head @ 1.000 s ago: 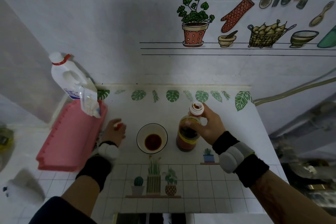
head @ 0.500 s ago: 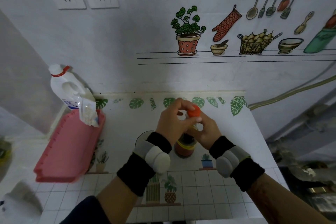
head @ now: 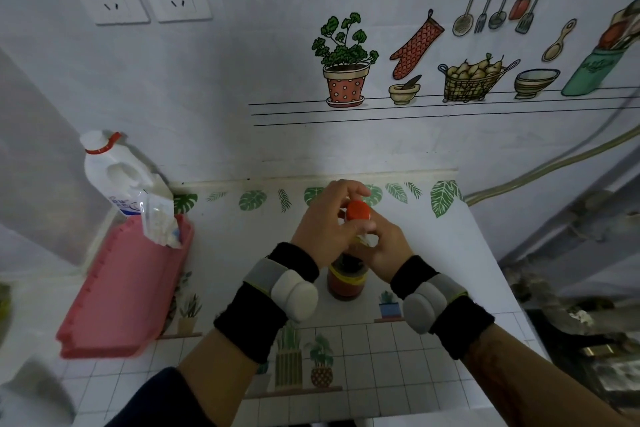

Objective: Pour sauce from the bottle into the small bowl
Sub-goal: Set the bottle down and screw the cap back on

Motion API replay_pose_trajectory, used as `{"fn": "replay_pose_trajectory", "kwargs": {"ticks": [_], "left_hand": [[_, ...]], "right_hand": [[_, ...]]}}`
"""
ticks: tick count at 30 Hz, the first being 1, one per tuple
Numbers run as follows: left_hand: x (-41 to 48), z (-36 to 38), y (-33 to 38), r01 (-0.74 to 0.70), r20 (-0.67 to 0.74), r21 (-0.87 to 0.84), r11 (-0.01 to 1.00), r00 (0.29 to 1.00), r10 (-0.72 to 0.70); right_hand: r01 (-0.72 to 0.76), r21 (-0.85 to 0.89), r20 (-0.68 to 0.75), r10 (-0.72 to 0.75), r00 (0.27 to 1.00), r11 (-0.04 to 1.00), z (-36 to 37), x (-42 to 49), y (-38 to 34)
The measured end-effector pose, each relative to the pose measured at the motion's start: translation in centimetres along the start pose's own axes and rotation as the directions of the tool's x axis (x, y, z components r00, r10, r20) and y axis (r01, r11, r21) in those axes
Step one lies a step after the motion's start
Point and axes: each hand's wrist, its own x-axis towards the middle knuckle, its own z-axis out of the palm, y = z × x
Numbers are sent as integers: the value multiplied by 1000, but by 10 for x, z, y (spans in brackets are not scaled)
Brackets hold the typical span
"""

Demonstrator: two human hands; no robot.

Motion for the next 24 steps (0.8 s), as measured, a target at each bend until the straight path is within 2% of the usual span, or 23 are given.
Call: {"fn": "replay_pose_trajectory", "kwargs": {"ticks": [6, 11, 18, 22, 24], "left_hand": [[6, -22, 0, -4, 277, -92, 996, 960, 30], [4, -12, 4, 31, 113, 13, 999, 993, -33], [10, -21, -2, -29, 232, 68, 997, 973, 12], [13, -26, -5, -15, 282, 16, 1000, 959, 10], [9, -31, -17, 50, 267, 35, 998, 962, -57]], "right_hand": [[-21, 31, -16, 22, 1000, 999, 1, -2, 0], [-36, -3, 28, 36, 999, 999, -1, 0, 2], [-73, 55, 52, 71, 996, 996, -2, 2, -3], [-77, 63, 69, 73, 995, 995, -3, 2, 0], [-98, 93, 67, 92, 994, 991, -3, 1, 0]]}}
